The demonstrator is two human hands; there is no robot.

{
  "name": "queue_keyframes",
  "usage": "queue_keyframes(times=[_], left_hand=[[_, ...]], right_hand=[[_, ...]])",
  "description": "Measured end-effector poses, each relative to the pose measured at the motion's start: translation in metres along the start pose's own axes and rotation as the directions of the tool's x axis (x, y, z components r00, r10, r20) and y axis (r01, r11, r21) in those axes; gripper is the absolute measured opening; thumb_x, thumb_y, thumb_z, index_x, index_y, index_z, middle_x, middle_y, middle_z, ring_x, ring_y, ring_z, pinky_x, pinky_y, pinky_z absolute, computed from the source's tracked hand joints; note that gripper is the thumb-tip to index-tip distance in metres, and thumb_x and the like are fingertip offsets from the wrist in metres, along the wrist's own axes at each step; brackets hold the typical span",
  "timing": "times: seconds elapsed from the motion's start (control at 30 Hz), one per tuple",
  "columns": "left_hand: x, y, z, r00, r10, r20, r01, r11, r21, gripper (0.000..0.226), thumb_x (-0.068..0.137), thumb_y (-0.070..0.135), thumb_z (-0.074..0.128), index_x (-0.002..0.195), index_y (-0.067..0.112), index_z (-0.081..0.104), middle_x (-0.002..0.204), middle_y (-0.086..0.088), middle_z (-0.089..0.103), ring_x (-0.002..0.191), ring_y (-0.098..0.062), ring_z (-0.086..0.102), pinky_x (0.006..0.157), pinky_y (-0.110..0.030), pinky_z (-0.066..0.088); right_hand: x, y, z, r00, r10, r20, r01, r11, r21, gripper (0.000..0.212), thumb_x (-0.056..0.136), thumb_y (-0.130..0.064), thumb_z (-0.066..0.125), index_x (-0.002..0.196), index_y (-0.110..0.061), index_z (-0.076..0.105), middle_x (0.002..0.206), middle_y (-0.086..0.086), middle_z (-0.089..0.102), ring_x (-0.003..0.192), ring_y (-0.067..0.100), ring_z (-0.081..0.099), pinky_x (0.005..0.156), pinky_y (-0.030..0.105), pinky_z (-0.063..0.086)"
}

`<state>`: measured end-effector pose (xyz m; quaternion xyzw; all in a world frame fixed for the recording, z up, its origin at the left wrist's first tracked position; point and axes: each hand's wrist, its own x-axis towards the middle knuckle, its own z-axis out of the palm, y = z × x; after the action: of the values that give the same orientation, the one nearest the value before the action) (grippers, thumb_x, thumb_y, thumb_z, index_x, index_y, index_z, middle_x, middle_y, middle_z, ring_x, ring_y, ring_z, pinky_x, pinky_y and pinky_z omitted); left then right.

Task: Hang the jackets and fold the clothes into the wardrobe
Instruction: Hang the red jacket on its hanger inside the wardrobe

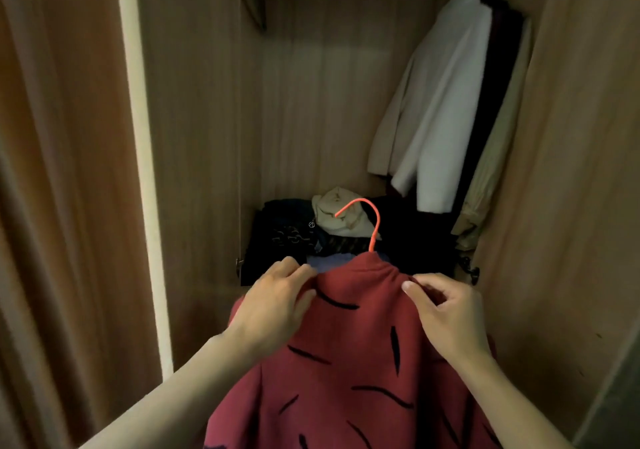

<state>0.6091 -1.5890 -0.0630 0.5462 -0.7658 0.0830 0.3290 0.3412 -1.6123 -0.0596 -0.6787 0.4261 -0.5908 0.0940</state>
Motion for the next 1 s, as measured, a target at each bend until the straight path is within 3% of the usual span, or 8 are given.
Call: queue_keyframes(times=[0.07,0.17,0.3,0.57,0.7,0.87,1.0], left_hand=[[0.02,0.007,0.01,0.996,0.057,-0.074,-0.065,0.992,-0.112,0.029,0.095,0.037,0.04,0.11,0.023,0.06,0.1,0.007,0.052,0.089,-0.012,0.055,0.078,-0.033,0.049],[0.052,0.016,0.021,0.971,0.113,-0.213,-0.145,0.98,-0.137,0.018,0.097,0.03,0.046,0.107,0.023,0.06,0.097,0.011,0.05,0.085,-0.006,0.054,0.076,-0.024,0.047],[0.1,0.021,0.024,0.93,0.152,-0.335,-0.185,0.98,-0.069,0.021,0.098,0.029,0.046,0.106,0.019,0.062,0.097,0.011,0.05,0.085,-0.009,0.054,0.076,-0.025,0.047],[0.213,0.015,-0.012,0.813,0.279,-0.511,-0.278,0.957,0.08,0.021,0.099,0.023,0.047,0.101,0.014,0.065,0.092,0.006,0.051,0.08,-0.013,0.054,0.076,-0.024,0.045],[0.271,-0.005,-0.022,0.732,0.325,-0.598,-0.33,0.938,0.106,0.022,0.098,0.023,0.047,0.101,0.013,0.067,0.092,0.006,0.051,0.08,-0.013,0.055,0.075,-0.026,0.046],[0.341,-0.034,-0.035,0.6,0.387,-0.7,-0.389,0.906,0.166,0.022,0.096,0.018,0.052,0.1,0.006,0.069,0.09,0.001,0.054,0.081,-0.016,0.056,0.079,-0.027,0.046],[0.392,-0.057,-0.053,0.507,0.43,-0.747,-0.418,0.881,0.224,0.018,0.093,0.012,0.056,0.099,0.003,0.071,0.09,-0.004,0.056,0.082,-0.02,0.057,0.079,-0.029,0.046]], right_hand=[[0.015,0.017,-0.003,1.0,-0.009,-0.024,0.009,1.0,-0.009,0.016,0.081,-0.01,0.078,0.08,-0.026,0.074,0.081,-0.018,0.071,0.077,-0.002,0.067,0.066,0.011,0.048],[0.042,0.035,-0.006,0.997,-0.031,-0.067,0.03,1.0,-0.004,0.011,0.08,-0.011,0.078,0.081,-0.022,0.076,0.087,-0.021,0.07,0.08,-0.003,0.066,0.067,0.013,0.049],[0.091,0.047,-0.009,0.987,-0.119,-0.106,0.12,0.993,0.005,0.009,0.08,-0.008,0.078,0.082,-0.016,0.076,0.078,-0.014,0.07,0.079,0.001,0.066,0.065,0.017,0.05],[0.208,0.037,-0.018,0.932,-0.345,-0.109,0.343,0.939,-0.034,0.01,0.085,-0.008,0.073,0.086,-0.018,0.074,0.082,-0.016,0.068,0.082,0.003,0.066,0.073,0.013,0.047],[0.262,0.033,-0.011,0.894,-0.437,-0.101,0.431,0.899,-0.082,0.013,0.089,-0.008,0.069,0.09,-0.021,0.073,0.082,-0.017,0.066,0.082,0.005,0.065,0.072,0.015,0.047],[0.321,0.017,0.017,0.818,-0.519,-0.247,0.487,0.854,-0.183,0.01,0.087,-0.018,0.067,0.091,-0.017,0.076,0.085,-0.015,0.07,0.082,0.001,0.066,0.075,0.025,0.052],[0.367,0.006,0.031,0.749,-0.604,-0.272,0.527,0.792,-0.309,0.006,0.086,-0.018,0.069,0.088,-0.017,0.074,0.082,-0.01,0.069,0.08,0.006,0.065,0.074,0.03,0.052]])
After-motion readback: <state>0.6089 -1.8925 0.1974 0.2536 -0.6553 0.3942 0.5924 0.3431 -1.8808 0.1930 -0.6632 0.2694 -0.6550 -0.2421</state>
